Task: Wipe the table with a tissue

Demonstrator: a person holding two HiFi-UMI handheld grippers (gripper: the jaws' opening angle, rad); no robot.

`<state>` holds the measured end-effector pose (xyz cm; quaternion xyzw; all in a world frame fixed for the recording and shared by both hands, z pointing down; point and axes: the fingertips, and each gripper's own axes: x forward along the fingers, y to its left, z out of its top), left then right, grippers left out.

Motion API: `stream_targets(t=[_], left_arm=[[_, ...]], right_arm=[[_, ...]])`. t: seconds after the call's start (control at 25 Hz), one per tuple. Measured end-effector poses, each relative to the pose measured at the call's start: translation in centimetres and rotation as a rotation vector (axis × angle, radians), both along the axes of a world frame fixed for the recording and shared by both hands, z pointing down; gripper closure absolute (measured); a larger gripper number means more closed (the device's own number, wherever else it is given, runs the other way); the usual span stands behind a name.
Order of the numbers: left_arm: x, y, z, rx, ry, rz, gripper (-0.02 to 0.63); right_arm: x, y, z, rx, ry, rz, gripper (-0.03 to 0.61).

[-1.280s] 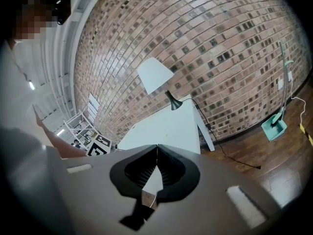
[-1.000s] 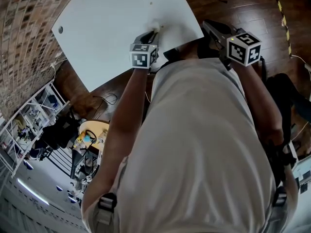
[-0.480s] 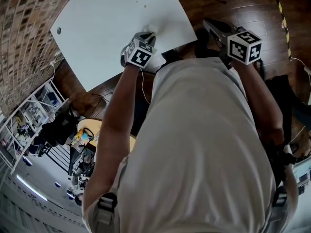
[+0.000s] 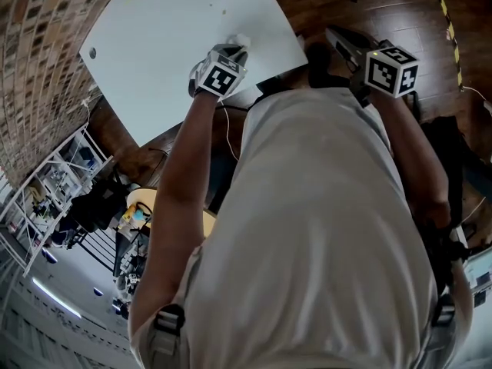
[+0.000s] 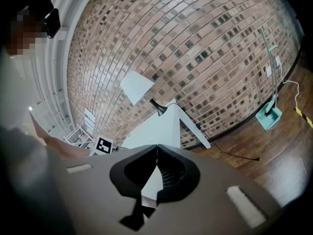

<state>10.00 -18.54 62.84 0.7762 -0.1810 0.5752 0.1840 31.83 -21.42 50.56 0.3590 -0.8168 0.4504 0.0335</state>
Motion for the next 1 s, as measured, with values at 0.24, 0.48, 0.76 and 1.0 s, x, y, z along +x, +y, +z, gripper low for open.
stream_targets(t=[0.24,0.48,0.76,1.0], left_arm=[[2.6,0.6,0.1,-0.001,0.035,0.058,0.545],[7.2,2.9,0.0,-0.027,0.102,0.104,0.546],[11.8,3.6,-1.2,0.033,0.232,0.024,0.546],[9.0,1.4,-6.4,0.204,0.409,-0.291,0.546]], right_arm=[[0.6,0.0,-0.3,0.002,-0.003,0.009,0.570],[1.2,-0.3,-0.3,0.007,0.000,0.008,0.571],[1.3,-0.5,-0.7,0.014,-0.018,-0.023,0.571],[1.4,-1.3,-0.2,0.007,-0.019,-0.073,0.571]])
